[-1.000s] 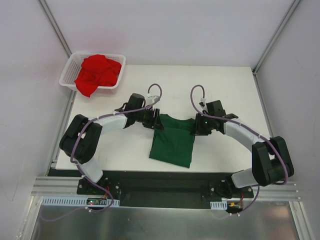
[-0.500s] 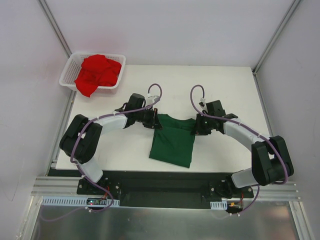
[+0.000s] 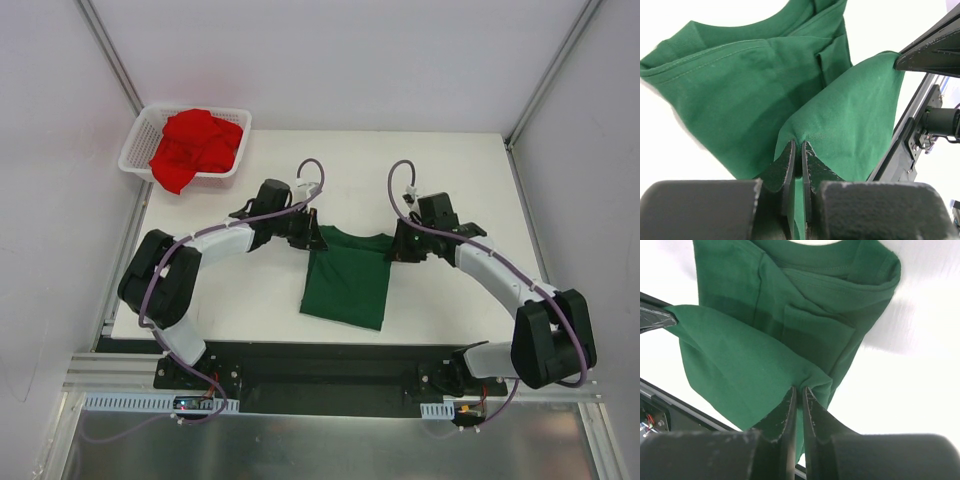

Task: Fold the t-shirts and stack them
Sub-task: Smooth out wrinkles on the folded tshirt

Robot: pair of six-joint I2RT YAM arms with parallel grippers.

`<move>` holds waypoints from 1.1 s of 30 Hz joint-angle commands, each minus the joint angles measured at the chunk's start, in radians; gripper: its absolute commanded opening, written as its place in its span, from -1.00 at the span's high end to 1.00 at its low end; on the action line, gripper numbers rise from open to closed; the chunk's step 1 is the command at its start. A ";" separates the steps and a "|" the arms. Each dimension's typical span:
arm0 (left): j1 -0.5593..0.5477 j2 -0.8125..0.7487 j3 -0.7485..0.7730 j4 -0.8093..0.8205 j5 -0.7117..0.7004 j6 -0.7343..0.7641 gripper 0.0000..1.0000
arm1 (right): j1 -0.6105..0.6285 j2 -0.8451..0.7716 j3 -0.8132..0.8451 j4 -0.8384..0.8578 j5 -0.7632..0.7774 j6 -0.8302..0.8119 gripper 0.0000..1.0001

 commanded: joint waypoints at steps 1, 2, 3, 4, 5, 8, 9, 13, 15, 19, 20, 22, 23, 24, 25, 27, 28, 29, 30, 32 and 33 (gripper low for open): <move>-0.006 -0.027 0.052 0.004 0.006 0.004 1.00 | -0.001 -0.012 0.064 -0.018 0.042 -0.019 0.83; -0.007 -0.020 0.062 0.004 0.004 0.007 1.00 | -0.001 0.004 0.067 -0.018 0.056 -0.019 0.83; -0.007 -0.011 0.070 0.006 0.002 0.009 1.00 | -0.001 0.014 0.074 -0.018 0.062 -0.019 0.84; -0.007 0.009 0.076 0.004 0.001 0.009 1.00 | -0.001 0.023 0.078 -0.015 0.068 -0.016 0.84; -0.007 0.020 0.088 0.004 -0.002 0.013 1.00 | -0.001 0.032 0.079 -0.011 0.073 -0.015 0.85; -0.004 0.059 0.114 0.004 -0.019 0.023 1.00 | -0.001 0.069 0.079 0.014 0.091 -0.007 0.85; -0.004 0.068 0.119 0.004 -0.027 0.023 1.00 | -0.001 0.093 0.081 0.019 0.099 -0.004 0.86; 0.008 0.127 0.148 0.004 -0.034 0.029 1.00 | -0.001 0.155 0.085 0.057 0.121 0.007 0.88; 0.022 0.147 0.161 0.004 -0.042 0.033 1.00 | -0.002 0.176 0.087 0.072 0.128 0.011 0.87; 0.042 0.197 0.182 0.004 -0.044 0.036 0.84 | -0.001 0.232 0.091 0.101 0.130 0.012 0.53; 0.046 0.200 0.185 0.004 -0.044 0.035 0.77 | -0.002 0.230 0.090 0.103 0.139 0.013 0.29; 0.057 0.192 0.182 0.004 -0.048 0.041 0.45 | -0.001 0.221 0.090 0.103 0.150 0.012 0.16; 0.060 0.186 0.182 0.004 -0.051 0.041 0.34 | -0.001 0.207 0.091 0.098 0.168 0.010 0.09; 0.065 0.183 0.181 0.004 -0.053 0.041 0.26 | -0.001 0.201 0.097 0.088 0.176 0.005 0.07; 0.072 0.171 0.178 0.004 -0.054 0.043 0.01 | 0.001 0.192 0.101 0.082 0.182 0.001 0.07; 0.080 0.151 0.171 0.004 -0.060 0.041 -0.54 | -0.001 0.160 0.107 0.059 0.205 -0.008 0.06; 0.085 0.140 0.165 0.003 -0.070 0.038 -0.71 | -0.001 0.146 0.108 0.052 0.222 -0.011 0.06; 0.085 0.128 0.161 0.001 -0.073 0.038 -0.86 | 0.001 0.114 0.108 0.043 0.231 -0.013 0.05; 0.085 0.100 0.156 0.000 -0.076 0.036 -0.99 | -0.001 0.095 0.108 0.026 0.240 -0.018 0.05; 0.086 0.071 0.148 -0.011 -0.077 0.030 -0.98 | -0.001 0.030 0.102 0.013 0.262 -0.019 0.06; 0.085 0.037 0.147 -0.016 -0.079 0.030 -0.99 | 0.001 0.006 0.098 0.003 0.262 -0.022 0.05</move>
